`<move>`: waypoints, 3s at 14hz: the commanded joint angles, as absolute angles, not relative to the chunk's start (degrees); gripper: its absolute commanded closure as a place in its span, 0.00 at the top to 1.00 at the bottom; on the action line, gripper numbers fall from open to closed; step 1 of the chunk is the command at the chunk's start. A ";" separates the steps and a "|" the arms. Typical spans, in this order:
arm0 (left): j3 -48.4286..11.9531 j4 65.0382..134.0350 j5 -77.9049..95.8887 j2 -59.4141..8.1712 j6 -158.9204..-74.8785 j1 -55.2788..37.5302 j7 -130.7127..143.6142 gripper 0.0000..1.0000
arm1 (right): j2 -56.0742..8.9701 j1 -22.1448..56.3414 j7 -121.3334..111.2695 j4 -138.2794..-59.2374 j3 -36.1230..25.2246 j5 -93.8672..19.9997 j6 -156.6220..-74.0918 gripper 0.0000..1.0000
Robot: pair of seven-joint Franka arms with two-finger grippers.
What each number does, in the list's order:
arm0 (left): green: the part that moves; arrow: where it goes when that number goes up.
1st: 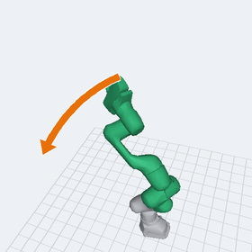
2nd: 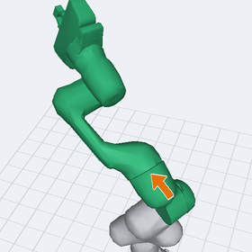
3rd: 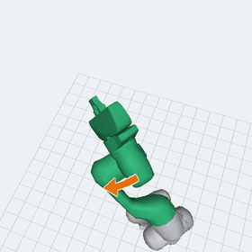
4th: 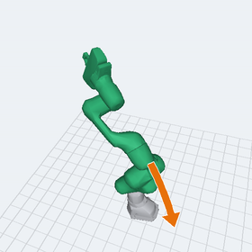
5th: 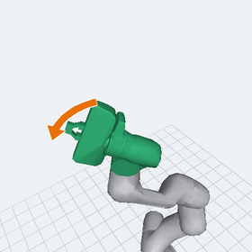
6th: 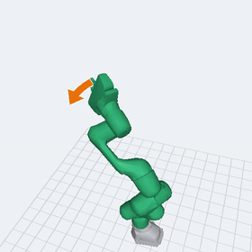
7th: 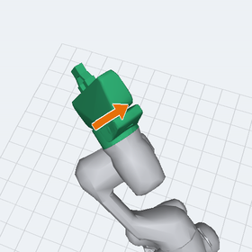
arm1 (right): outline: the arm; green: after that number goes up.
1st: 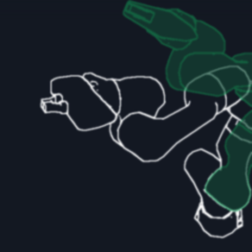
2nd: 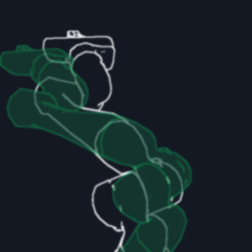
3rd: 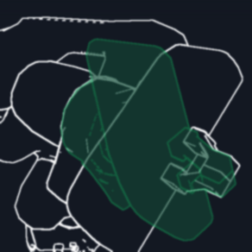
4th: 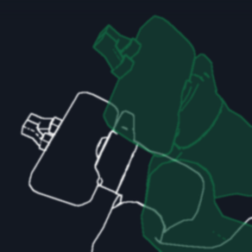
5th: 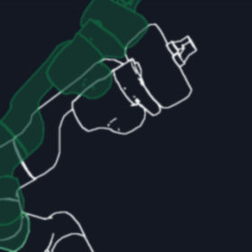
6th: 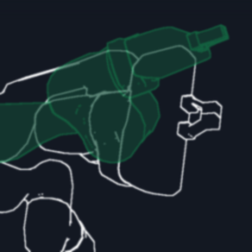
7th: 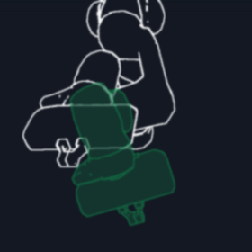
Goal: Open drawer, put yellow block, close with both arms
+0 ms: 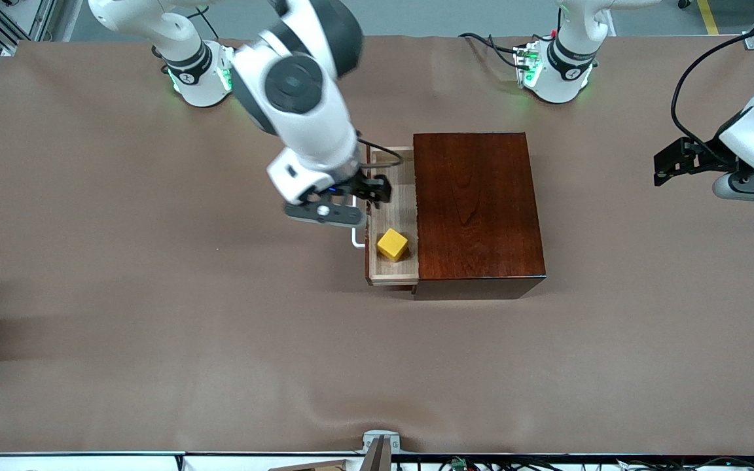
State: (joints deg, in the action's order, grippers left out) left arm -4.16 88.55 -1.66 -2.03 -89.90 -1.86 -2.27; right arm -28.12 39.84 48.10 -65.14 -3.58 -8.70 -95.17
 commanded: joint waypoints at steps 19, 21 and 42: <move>-4.57 87.28 -1.58 -2.64 -90.18 -1.32 -2.02 1.00 | -1.05 2.12 0.27 -88.51 -4.48 1.41 -89.12 1.00; -4.57 87.28 -1.49 -2.64 -90.18 -1.32 -2.02 1.00 | -1.23 0.89 -2.80 -87.90 -4.48 1.58 -89.12 1.00; -4.66 87.28 -0.62 -2.46 -90.26 -1.49 -2.02 1.00 | -1.41 0.62 -0.70 -87.71 -4.39 -2.55 -89.56 1.00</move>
State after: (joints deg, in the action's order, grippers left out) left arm -4.27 88.51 -1.32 -2.04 -90.37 -1.80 -2.27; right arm -2.70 1.53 -1.26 -86.46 -4.90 -1.40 -89.05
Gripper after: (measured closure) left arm 0.000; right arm 0.000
